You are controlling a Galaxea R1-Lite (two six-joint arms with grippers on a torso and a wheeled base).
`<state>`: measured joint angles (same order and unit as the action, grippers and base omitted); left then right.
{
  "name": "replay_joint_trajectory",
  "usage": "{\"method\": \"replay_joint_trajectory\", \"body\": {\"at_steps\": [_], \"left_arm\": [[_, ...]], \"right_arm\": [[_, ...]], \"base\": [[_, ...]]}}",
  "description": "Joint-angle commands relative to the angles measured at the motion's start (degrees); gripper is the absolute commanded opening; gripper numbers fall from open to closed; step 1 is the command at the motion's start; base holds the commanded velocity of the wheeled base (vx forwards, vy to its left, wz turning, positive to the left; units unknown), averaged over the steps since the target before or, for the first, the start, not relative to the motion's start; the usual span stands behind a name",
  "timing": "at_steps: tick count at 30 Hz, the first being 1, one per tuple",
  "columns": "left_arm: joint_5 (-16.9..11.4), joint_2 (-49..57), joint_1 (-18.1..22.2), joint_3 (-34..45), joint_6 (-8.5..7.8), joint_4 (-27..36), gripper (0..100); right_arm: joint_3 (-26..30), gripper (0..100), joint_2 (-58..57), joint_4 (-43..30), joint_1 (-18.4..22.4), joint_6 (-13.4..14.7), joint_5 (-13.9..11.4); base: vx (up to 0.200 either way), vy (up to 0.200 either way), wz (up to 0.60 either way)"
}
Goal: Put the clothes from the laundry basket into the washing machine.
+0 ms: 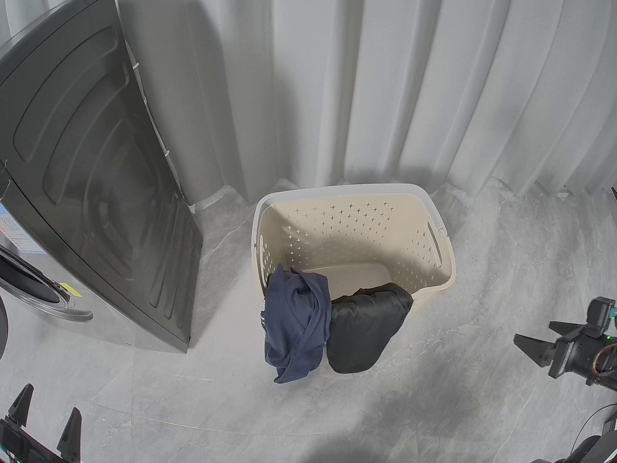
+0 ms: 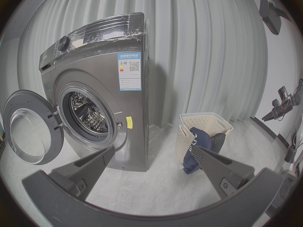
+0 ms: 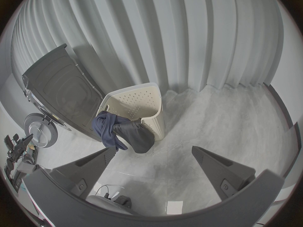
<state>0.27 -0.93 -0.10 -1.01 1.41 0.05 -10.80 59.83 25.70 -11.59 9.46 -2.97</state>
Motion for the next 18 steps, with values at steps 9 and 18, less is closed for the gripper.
{"method": "replay_joint_trajectory", "body": {"at_steps": [9,18], "left_arm": [[0.08,0.57,0.01,0.92,-0.01,-0.05,100],[0.17,0.66,0.01,0.92,-0.01,-0.05,100]], "right_arm": [[-3.35,100,28.15,13.33,-12.58,7.15,4.91],[-12.49,100,39.05,13.50,-16.80,8.12,10.80]], "base": [[-0.067,0.000,0.00],[0.000,0.000,0.00]]}}
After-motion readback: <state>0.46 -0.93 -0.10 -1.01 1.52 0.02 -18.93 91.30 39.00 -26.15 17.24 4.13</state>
